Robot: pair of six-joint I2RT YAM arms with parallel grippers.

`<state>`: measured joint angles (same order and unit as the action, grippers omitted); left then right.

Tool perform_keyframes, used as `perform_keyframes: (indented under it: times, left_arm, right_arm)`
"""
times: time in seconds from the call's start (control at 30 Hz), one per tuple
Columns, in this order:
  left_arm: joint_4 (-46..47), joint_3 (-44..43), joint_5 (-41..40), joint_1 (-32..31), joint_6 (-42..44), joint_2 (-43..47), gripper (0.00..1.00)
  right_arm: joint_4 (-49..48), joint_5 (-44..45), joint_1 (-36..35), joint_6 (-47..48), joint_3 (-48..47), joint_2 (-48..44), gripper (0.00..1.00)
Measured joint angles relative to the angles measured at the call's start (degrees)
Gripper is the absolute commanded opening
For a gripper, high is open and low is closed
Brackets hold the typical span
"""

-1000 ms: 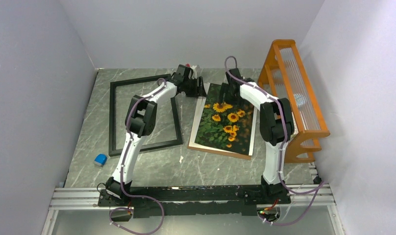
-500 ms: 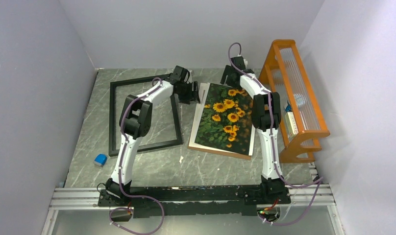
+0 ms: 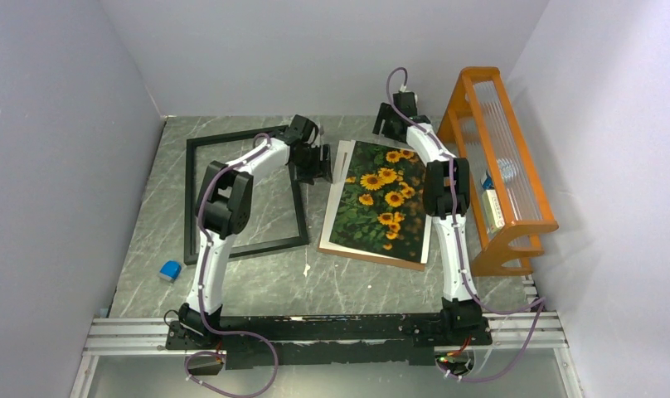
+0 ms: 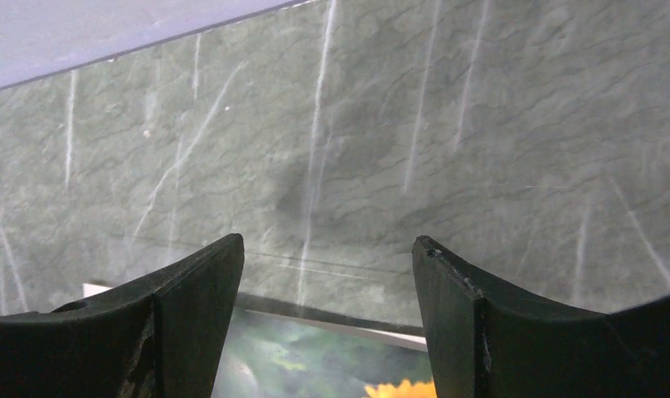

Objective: Put the photo into the frame
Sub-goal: Move the photo frame item to the center of the board.

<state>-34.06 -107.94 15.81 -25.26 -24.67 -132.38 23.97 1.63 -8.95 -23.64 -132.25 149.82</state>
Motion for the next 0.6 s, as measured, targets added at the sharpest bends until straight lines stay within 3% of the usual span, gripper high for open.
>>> perform_keyframes:
  times: [0.27,0.6]
  left_arm:
    - [-2.3,2.2,-1.5,1.2,-0.2,2.0,0.73]
    - [-0.8,4.6,6.6,4.6,-1.6,3.6,0.71]
  right_arm:
    - [0.2,-3.8,0.0,1.2,3.6,-2.1,0.77]
    - [2.4,-12.2,0.3,8.6,13.3,-8.5,0.78]
